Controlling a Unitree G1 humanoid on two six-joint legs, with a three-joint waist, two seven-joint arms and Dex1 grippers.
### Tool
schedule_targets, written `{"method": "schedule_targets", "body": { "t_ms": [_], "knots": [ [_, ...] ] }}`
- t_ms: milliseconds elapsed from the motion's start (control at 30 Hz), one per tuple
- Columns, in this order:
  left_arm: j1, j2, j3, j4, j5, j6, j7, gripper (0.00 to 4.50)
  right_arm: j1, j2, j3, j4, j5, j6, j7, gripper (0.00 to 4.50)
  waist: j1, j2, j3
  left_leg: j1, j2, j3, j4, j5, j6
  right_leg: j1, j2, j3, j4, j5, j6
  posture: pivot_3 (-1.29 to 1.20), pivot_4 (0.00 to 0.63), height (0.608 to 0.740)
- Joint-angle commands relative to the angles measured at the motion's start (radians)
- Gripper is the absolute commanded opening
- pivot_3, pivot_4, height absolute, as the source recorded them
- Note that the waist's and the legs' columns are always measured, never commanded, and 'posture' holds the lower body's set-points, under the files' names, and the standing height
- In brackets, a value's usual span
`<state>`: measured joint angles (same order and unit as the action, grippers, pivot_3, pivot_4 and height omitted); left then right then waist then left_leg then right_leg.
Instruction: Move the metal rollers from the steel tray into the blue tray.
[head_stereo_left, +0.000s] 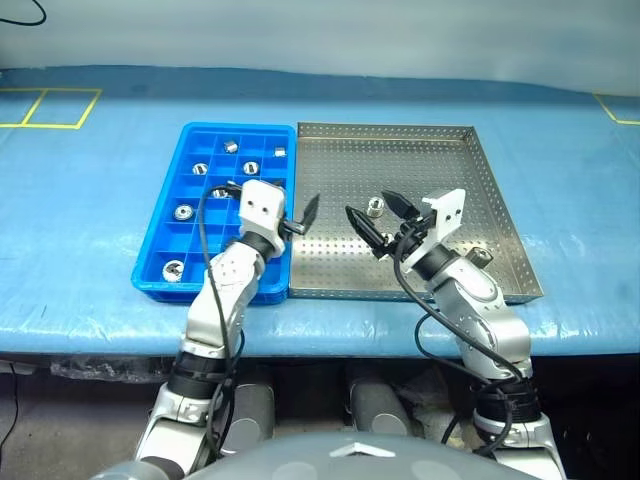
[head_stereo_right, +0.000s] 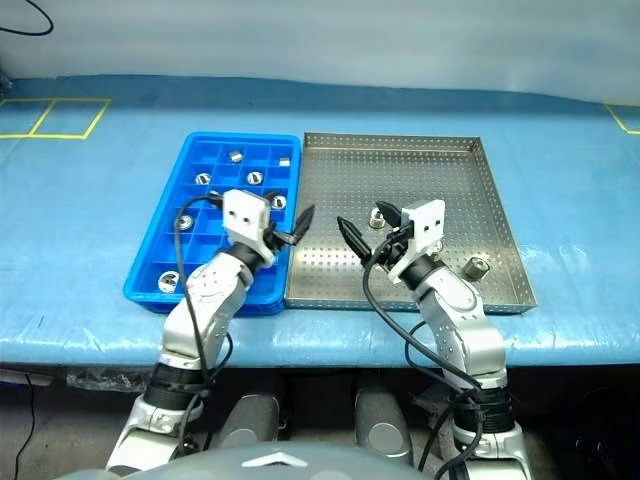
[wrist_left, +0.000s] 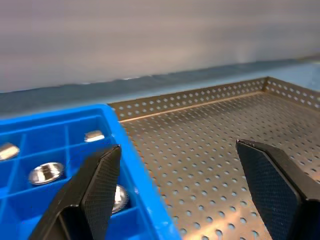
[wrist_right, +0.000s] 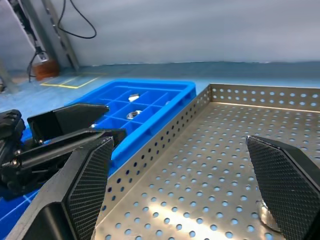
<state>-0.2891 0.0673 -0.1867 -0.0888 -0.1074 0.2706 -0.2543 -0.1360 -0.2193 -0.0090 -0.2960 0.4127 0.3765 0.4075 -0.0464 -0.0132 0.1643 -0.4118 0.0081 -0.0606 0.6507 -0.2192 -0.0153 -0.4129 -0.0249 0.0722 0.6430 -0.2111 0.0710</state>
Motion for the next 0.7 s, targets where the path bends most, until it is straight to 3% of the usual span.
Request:
{"method": "schedule_targets", "body": {
  "t_ms": [33, 300, 700],
  "knots": [
    [-0.065, -0.019, -0.023, 0.055, -0.002, -0.060, -0.054, 4.02, -0.008, -0.001, -0.019, -0.058, -0.014, 0.002, -0.041, 4.50, -0.007, 0.000, 0.000, 0.000, 0.000, 0.000, 0.000, 0.000, 0.000, 0.000, 0.000, 0.000, 0.000, 0.000, 0.000, -0.13, 0.150, 0.740],
    [-0.188, -0.082, -0.048, 0.252, 0.015, -0.032, -0.088, 4.02, 0.094, -0.043, -0.025, -0.129, -0.036, 0.002, -0.063, 4.50, -0.050, 0.000, 0.000, 0.000, -0.001, 0.000, 0.000, 0.000, 0.001, 0.000, 0.000, 0.002, -0.001, 0.000, 0.002, -0.23, 0.150, 0.740],
    [-0.308, -0.148, -0.037, 0.427, -0.001, 0.038, -0.141, 4.02, 0.186, -0.049, -0.069, -0.209, -0.042, 0.002, -0.115, 4.50, -0.164, 0.000, 0.000, 0.000, -0.001, 0.001, 0.001, 0.000, 0.001, 0.000, 0.000, 0.003, -0.001, 0.000, 0.002, -0.33, 0.150, 0.740]
  ]
}}
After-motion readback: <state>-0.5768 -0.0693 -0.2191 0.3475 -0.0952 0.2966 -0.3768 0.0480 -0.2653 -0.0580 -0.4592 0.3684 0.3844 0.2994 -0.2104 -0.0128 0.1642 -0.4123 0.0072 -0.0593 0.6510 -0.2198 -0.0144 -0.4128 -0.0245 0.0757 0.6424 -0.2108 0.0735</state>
